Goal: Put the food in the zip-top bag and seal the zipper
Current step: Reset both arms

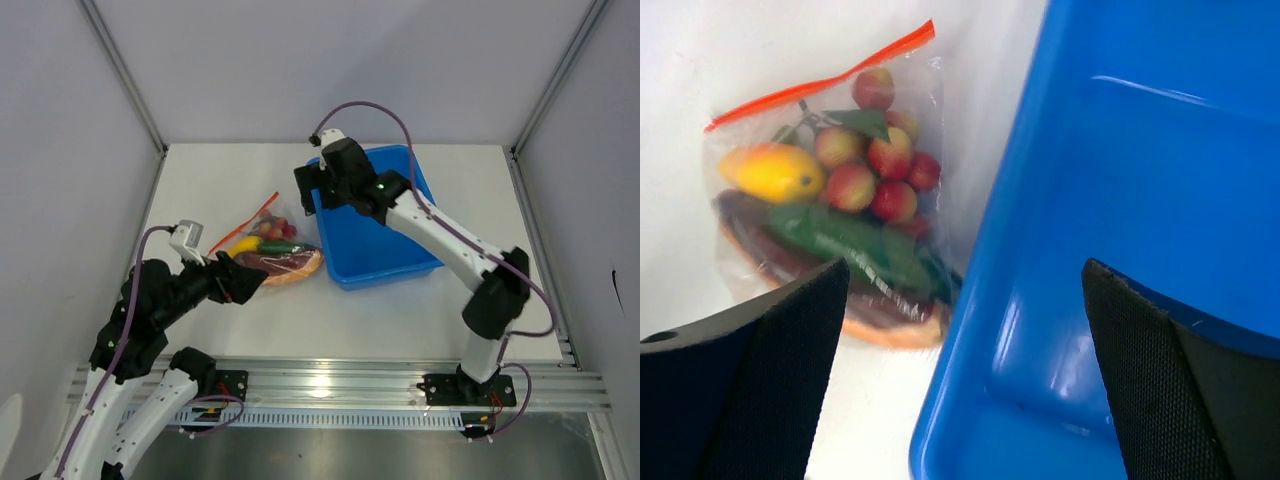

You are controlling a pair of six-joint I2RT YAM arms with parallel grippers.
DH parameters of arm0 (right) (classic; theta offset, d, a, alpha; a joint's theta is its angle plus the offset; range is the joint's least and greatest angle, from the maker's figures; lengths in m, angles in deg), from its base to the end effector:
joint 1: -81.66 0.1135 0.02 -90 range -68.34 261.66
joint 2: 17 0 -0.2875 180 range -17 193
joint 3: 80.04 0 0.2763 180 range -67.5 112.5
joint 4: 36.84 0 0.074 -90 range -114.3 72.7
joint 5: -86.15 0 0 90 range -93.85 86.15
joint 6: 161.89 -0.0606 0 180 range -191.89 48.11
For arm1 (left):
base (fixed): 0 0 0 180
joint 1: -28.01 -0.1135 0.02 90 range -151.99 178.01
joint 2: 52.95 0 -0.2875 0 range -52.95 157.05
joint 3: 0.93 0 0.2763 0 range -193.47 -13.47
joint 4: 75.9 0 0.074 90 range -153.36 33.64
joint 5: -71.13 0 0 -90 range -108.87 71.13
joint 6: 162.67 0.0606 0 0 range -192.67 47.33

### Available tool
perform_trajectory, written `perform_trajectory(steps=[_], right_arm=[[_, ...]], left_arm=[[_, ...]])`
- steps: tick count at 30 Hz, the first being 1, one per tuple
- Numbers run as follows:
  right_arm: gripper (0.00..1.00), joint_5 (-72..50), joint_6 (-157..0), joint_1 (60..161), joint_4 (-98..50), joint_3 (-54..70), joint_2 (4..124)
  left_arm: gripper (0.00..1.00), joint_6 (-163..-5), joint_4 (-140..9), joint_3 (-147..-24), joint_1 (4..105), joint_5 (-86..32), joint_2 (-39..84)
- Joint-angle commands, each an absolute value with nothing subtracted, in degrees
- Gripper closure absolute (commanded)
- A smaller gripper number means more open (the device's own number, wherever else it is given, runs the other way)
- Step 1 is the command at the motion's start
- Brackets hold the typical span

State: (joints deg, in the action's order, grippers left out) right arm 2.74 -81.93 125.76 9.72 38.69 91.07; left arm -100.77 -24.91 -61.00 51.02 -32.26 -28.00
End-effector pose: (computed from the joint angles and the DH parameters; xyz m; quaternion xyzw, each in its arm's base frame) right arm 0.3563 0.3356 0.3592 -0.2354 0.8578 0.1610 0.4276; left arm 0.0987 -0.0572 0.3574 0.0350 0.7948 -0.3422 0.4999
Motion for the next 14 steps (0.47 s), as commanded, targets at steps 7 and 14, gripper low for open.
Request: perform_trajectory(steps=[7, 14], right_arm=[[0.00, 20.1, -92.8, 128.8, 16.5, 11.5, 66.4], [0.00, 17.7, -95.8, 129.8, 10.1, -8.3, 43.9]], left_arm=[[0.00, -109.4, -40.8, -54.9, 51.0, -43.7, -22.5], [0.00, -114.6, -52.7, -49.2, 51.1, -49.8, -21.6]])
